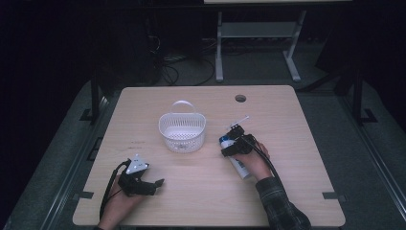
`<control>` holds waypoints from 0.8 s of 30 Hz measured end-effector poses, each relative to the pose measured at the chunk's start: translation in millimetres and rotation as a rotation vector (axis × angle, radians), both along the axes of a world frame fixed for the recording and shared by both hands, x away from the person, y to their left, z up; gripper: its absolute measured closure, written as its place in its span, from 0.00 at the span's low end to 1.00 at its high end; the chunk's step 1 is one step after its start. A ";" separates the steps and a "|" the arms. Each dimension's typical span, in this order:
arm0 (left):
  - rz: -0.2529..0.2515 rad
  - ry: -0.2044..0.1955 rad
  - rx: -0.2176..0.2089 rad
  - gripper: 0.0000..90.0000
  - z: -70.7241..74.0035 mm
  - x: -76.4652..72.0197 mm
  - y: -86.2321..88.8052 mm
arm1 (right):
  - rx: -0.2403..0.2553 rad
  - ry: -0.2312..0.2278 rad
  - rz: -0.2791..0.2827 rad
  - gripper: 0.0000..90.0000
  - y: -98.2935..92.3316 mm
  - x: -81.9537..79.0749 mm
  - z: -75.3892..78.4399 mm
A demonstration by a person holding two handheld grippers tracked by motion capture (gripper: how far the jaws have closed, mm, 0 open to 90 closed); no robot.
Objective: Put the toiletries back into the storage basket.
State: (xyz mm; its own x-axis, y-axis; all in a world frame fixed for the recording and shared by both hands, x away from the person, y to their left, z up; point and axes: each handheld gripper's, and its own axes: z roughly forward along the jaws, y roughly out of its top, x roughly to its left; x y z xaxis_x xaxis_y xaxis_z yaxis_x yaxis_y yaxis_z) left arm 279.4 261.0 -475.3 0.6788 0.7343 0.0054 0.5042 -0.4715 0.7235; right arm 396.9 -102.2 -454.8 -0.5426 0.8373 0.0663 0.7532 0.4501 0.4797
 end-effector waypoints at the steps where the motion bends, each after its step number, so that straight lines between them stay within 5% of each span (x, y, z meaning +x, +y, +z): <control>1: -0.001 0.000 0.000 0.14 0.0 0.0 0.0 | -0.003 -0.001 -0.001 0.28 0.1 -0.2 0.1; 10: 0.000 0.000 0.000 0.14 0.0 0.0 0.0 | -0.035 -0.021 0.002 0.35 3.4 -3.3 0.6; 24: -0.001 0.000 -0.001 0.14 0.0 -0.2 0.1 | 0.013 -0.048 -0.005 0.36 -1.9 -8.8 7.6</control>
State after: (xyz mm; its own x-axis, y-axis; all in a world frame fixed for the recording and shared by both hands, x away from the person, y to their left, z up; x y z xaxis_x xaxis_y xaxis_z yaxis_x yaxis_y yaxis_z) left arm 279.2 261.1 -475.3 0.6794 0.7337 0.0045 0.5041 -0.4712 0.7237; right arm 388.1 -104.1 -447.2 -0.5415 0.8392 0.0508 0.7310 0.4401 0.5214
